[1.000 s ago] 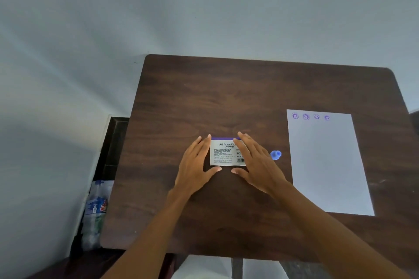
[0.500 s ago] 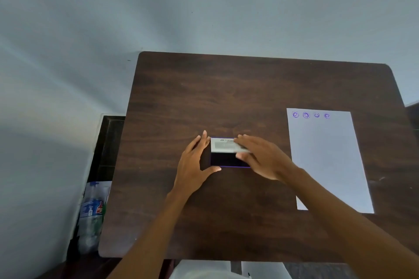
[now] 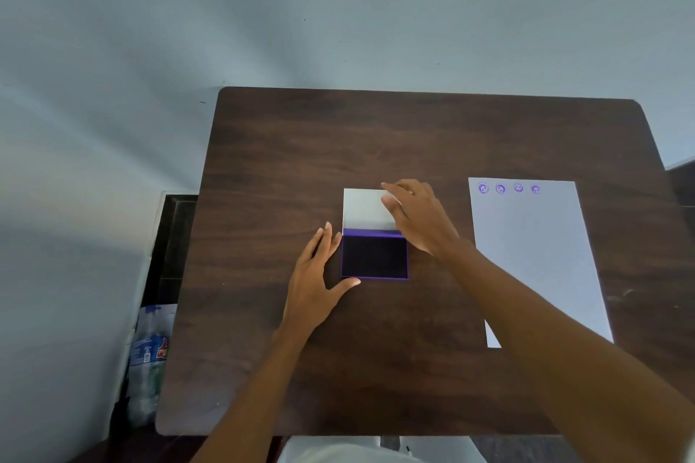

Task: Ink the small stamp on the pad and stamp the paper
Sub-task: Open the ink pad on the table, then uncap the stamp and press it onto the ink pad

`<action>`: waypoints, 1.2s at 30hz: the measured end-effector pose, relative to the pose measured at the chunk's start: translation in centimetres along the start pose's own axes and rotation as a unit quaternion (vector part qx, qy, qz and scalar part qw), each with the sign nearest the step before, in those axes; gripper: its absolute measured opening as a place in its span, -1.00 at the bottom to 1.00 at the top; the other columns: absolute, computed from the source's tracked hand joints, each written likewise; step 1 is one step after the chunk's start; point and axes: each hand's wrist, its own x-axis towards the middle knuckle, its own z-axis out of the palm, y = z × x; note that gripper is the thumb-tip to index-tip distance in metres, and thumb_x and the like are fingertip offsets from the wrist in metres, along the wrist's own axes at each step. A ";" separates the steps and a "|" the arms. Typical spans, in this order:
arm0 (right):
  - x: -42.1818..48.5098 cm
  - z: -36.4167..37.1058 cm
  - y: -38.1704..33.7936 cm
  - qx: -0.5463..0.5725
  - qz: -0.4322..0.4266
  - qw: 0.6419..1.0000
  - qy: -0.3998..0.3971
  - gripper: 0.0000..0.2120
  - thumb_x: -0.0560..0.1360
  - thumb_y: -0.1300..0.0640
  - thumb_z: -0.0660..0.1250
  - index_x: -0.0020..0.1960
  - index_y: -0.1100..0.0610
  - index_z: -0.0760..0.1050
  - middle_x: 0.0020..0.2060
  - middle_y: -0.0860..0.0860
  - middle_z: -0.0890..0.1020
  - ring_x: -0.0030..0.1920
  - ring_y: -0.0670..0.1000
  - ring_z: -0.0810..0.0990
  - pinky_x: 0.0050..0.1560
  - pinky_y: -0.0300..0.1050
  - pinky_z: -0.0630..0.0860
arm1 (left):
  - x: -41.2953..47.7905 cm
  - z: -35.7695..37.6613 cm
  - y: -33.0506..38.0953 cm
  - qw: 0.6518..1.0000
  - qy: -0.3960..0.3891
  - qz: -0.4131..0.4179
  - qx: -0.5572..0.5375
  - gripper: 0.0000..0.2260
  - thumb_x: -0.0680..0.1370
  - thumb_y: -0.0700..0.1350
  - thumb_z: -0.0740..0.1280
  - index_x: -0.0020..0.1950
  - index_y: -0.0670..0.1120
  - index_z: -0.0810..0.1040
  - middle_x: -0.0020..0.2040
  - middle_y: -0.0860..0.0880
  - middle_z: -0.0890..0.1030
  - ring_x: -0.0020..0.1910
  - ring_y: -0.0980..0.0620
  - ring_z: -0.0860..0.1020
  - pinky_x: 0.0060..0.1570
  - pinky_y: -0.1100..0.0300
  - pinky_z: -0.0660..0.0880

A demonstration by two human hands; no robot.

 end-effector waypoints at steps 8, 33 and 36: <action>-4.0 -4.2 3.1 0.162 0.069 0.964 0.197 -0.73 0.63 -0.04 0.11 0.16 -0.02 0.54 0.10 -0.11 0.58 0.11 -0.20 0.46 0.18 -0.21 0.39 | -0.1 0.3 -0.2 1.000 0.008 -0.008 0.005 -0.17 0.46 0.20 0.43 0.59 0.11 0.05 0.60 0.17 -0.04 0.54 0.18 -0.03 0.44 0.01 0.14; -11.9 -2.9 6.4 0.170 0.070 0.977 0.111 -0.87 0.45 0.12 0.45 -0.05 0.16 0.66 -0.13 0.07 0.71 -0.23 -0.13 0.53 -0.14 -0.49 0.36 | -1.1 9.8 15.3 0.982 0.114 0.021 -0.151 -0.60 0.49 -0.05 0.48 0.28 -0.17 0.58 0.18 -0.10 0.65 0.08 0.02 0.62 0.16 0.16 0.56; -12.1 -3.0 6.7 0.171 0.065 0.978 0.096 -0.86 0.45 0.13 0.45 -0.04 0.18 0.66 -0.12 0.09 0.71 -0.25 -0.16 0.52 -0.14 -0.58 0.34 | -1.0 10.4 15.4 0.980 0.124 0.007 -0.159 -0.66 0.47 -0.06 0.49 0.18 -0.20 0.64 0.09 -0.13 0.69 0.01 -0.02 0.65 0.11 0.26 0.51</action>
